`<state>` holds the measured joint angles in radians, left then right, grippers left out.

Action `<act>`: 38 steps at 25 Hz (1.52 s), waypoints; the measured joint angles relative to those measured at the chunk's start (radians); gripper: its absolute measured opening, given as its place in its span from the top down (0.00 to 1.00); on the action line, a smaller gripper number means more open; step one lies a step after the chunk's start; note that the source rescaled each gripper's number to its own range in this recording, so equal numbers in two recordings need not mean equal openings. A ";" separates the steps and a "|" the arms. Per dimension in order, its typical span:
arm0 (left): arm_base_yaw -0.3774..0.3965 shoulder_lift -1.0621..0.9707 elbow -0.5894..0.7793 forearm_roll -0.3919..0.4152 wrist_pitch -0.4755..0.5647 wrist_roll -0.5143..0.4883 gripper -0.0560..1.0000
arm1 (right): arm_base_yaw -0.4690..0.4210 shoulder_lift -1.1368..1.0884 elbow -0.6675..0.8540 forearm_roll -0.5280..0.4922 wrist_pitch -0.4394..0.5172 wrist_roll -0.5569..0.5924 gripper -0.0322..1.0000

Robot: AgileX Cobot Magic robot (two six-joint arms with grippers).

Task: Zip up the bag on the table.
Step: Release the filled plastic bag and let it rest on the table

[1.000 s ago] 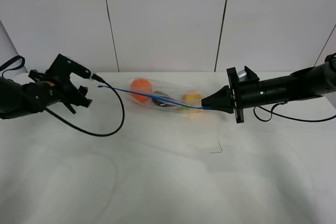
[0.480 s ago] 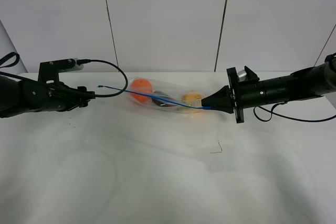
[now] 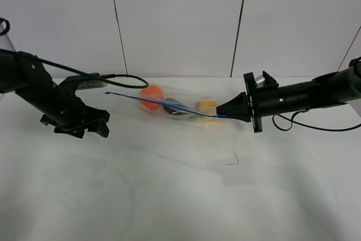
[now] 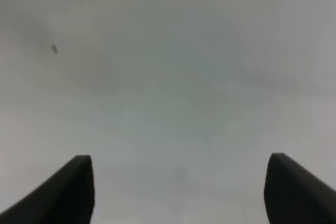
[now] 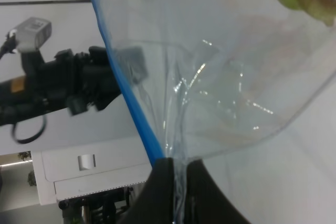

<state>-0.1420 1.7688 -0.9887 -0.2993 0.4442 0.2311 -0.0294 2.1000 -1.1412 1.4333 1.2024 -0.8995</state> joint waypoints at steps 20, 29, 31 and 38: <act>0.000 -0.026 -0.529 0.337 0.715 -0.341 0.09 | 0.000 0.000 0.000 0.000 0.000 0.000 0.97; 0.000 -0.245 -0.370 0.346 0.716 -0.350 0.09 | 0.000 0.000 0.000 -0.005 0.000 0.000 0.97; 0.000 -0.318 -0.282 0.346 0.716 -0.350 0.09 | 0.000 0.000 0.000 -0.007 0.000 0.000 0.97; 0.000 -0.628 0.115 0.347 0.715 -0.350 0.09 | 0.000 0.000 0.000 -0.011 0.000 0.000 0.97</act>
<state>-0.1420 1.1411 -0.8738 0.0474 1.1593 -0.1188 -0.0294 2.1000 -1.1412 1.4221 1.2024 -0.8995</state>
